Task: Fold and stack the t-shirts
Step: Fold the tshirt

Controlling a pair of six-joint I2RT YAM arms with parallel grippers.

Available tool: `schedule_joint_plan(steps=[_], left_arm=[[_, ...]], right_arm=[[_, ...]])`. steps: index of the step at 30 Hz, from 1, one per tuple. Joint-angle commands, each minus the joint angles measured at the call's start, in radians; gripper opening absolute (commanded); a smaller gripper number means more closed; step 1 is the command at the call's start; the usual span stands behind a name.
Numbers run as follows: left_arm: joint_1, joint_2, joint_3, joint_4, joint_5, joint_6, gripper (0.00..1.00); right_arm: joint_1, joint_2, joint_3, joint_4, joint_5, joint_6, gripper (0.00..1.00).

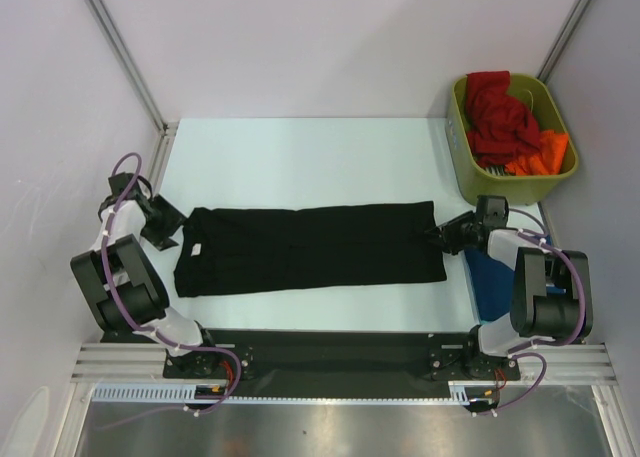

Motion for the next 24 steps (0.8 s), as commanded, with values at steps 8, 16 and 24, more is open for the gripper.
schedule_joint_plan(steps=[8, 16, 24], left_arm=[[0.000, 0.012, 0.059, -0.005, -0.009, 0.029, 0.62], [0.010, 0.018, 0.073, -0.011, -0.006, 0.033, 0.62], [0.012, 0.023, 0.082, -0.013, -0.002, 0.029, 0.62]], right_arm=[[-0.016, 0.001, -0.014, 0.097, 0.013, 0.073, 0.36], [-0.016, -0.003, -0.019, 0.068, 0.042, 0.079, 0.35], [-0.017, 0.055, -0.016, 0.097, 0.037, 0.081, 0.34]])
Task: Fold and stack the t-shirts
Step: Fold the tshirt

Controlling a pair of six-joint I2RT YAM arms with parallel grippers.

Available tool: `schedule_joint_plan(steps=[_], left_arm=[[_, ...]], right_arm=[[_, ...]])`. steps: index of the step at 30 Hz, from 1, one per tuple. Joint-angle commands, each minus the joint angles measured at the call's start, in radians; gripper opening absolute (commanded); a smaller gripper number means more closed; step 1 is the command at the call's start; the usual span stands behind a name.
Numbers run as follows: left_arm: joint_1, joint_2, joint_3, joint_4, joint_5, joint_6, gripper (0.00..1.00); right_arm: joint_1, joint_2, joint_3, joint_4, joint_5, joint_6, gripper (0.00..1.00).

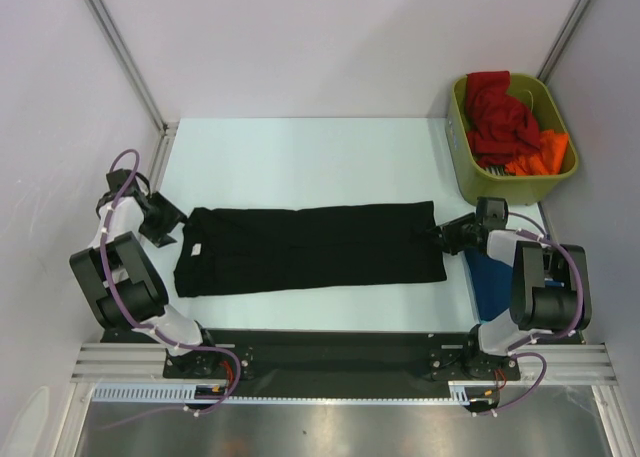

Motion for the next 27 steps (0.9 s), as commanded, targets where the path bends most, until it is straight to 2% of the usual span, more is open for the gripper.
schedule_joint_plan(steps=[1, 5, 6, 9, 15, 27], left_arm=[[0.007, 0.003, 0.042, 0.000, -0.003, 0.024, 0.62], [0.006, 0.003, 0.045, -0.002, -0.006, 0.024, 0.62], [0.006, 0.003, 0.042, 0.000, -0.004, 0.024, 0.62], [0.007, 0.006, 0.042, 0.001, -0.004, 0.021, 0.62], [0.009, 0.011, 0.028, 0.018, 0.003, 0.010, 0.62], [0.015, -0.002, 0.014, 0.018, 0.002, 0.010, 0.62]], right_arm=[[-0.005, 0.025, 0.004, 0.020, 0.017, 0.005, 0.34], [-0.009, 0.056, 0.027, 0.061, 0.011, 0.001, 0.26], [-0.009, 0.058, 0.036, 0.055, 0.009, -0.005, 0.18], [-0.009, 0.024, 0.103, -0.043, 0.025, -0.063, 0.06], [0.003, -0.017, 0.217, -0.239, 0.101, -0.226, 0.01], [0.020, -0.005, 0.185, -0.264, 0.120, -0.255, 0.02]])
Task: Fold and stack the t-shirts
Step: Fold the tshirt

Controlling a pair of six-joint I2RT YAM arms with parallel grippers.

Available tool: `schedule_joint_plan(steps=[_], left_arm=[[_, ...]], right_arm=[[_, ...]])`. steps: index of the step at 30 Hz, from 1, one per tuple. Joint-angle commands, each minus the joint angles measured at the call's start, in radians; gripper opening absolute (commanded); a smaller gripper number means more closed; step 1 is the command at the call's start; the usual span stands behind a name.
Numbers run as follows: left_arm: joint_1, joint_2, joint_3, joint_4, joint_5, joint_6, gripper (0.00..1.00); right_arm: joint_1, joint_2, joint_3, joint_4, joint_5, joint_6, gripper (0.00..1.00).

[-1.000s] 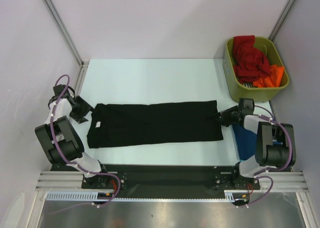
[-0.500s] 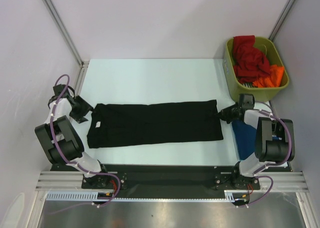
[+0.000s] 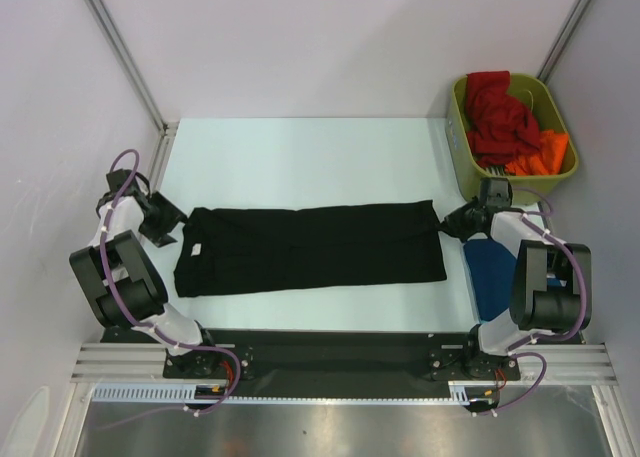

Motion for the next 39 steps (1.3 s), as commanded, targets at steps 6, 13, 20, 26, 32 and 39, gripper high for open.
schedule_joint_plan(steps=[6, 13, 20, 26, 32, 39], left_arm=[[0.024, -0.007, 0.020, 0.011, -0.012, 0.010, 0.62], [0.024, 0.033, 0.059, 0.008, -0.031, 0.031, 0.62], [0.024, 0.113, 0.120, -0.032, 0.048, 0.119, 0.66], [0.018, 0.160, 0.148, 0.011, 0.175, 0.142, 0.64], [-0.062, 0.229, 0.174, 0.097, 0.168, 0.128, 0.63], [-0.110, 0.281, 0.243, 0.169, 0.107, 0.090, 0.53]], right_arm=[[0.008, -0.049, -0.007, -0.132, 0.052, -0.063, 0.19], [0.148, -0.017, 0.291, -0.182, 0.149, -0.393, 0.58], [0.411, 0.256, 0.535, -0.015, -0.122, -0.508, 0.63], [0.569, 0.448, 0.743, 0.006, -0.187, -0.502, 0.64], [0.577, 0.539, 0.776, 0.000, -0.228, -0.454, 0.63], [0.556, 0.529, 0.727, -0.018, -0.224, -0.468, 0.62]])
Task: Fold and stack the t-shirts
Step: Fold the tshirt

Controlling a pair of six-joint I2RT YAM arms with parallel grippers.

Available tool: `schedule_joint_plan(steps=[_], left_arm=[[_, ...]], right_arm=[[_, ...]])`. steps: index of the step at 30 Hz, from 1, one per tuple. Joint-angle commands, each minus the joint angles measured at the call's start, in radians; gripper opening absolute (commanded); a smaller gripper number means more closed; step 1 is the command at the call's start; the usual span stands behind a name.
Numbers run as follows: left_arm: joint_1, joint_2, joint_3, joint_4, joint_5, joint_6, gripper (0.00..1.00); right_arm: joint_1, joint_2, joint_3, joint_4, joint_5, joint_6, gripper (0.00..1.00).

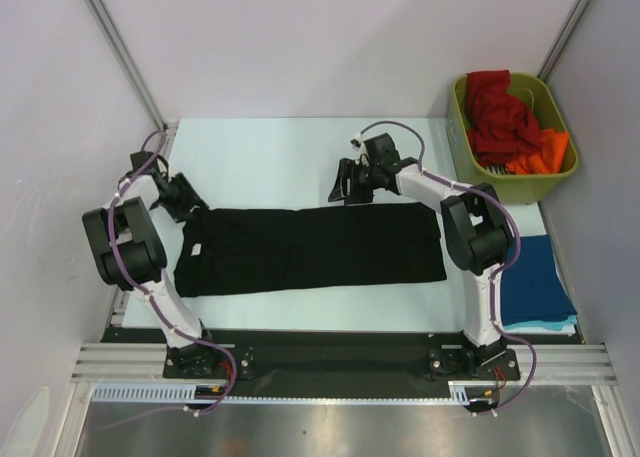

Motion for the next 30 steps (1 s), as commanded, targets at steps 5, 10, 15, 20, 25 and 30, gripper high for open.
schedule_joint_plan(steps=[5, 10, 15, 20, 25, 30], left_arm=[[-0.003, 0.078, 0.126, -0.002, -0.068, -0.025, 0.53], [-0.003, 0.130, 0.163, -0.029, -0.076, -0.014, 0.41], [-0.002, 0.160, 0.184, -0.022, -0.046, -0.015, 0.09], [0.000, 0.171, 0.220, -0.009, -0.129, -0.014, 0.00], [0.006, 0.179, 0.240, 0.029, -0.122, -0.005, 0.00], [0.004, 0.069, 0.179, -0.006, -0.155, -0.032, 0.64]], right_arm=[[-0.015, 0.019, 0.003, 0.019, -0.006, 0.017, 0.61], [-0.034, 0.047, -0.002, 0.005, 0.028, 0.046, 0.59], [-0.052, 0.045, -0.033, -0.018, 0.085, 0.037, 0.56], [-0.071, 0.058, -0.059, -0.040, 0.192, 0.032, 0.54], [-0.089, 0.099, -0.054, -0.055, 0.258, 0.004, 0.54], [-0.072, 0.078, 0.025, -0.132, 0.278, -0.028, 0.59]])
